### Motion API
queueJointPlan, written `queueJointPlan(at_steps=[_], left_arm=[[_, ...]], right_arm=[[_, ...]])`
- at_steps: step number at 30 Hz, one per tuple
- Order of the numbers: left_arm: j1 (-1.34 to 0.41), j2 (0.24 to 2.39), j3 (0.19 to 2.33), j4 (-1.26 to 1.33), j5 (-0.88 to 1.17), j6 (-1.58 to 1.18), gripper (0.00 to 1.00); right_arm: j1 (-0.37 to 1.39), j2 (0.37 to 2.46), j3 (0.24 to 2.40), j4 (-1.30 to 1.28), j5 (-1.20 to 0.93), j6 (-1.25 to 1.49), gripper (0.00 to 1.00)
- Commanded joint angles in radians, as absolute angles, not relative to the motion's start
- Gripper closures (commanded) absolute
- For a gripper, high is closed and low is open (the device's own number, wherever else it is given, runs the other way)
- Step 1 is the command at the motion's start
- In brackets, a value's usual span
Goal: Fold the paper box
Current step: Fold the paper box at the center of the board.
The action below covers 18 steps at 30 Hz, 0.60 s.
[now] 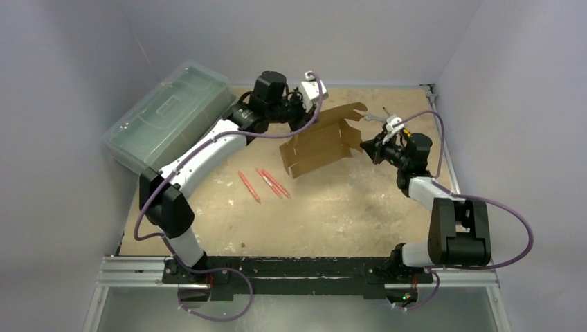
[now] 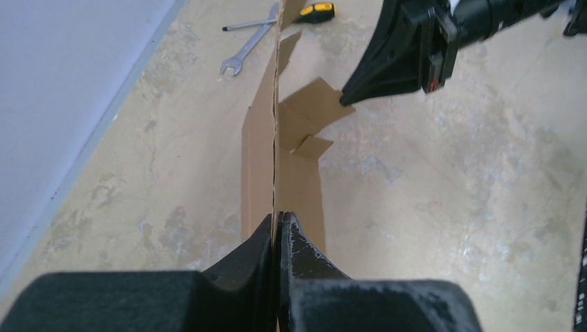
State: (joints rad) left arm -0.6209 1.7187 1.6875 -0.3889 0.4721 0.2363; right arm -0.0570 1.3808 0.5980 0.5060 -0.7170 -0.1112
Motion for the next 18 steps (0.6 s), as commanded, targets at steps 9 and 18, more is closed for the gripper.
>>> queueJointPlan(at_steps=[9,18], left_arm=[[-0.659,1.65,1.467,-0.248,0.429,0.335,1.0],[-0.658,1.588,1.358,-0.129,0.363,0.204,1.0]], right_arm=[[-0.048,1.391,0.584,0.72,-0.696,-0.131,1.0],[-0.048,1.339,0.603,0.518,-0.732,-0.377,1.0]])
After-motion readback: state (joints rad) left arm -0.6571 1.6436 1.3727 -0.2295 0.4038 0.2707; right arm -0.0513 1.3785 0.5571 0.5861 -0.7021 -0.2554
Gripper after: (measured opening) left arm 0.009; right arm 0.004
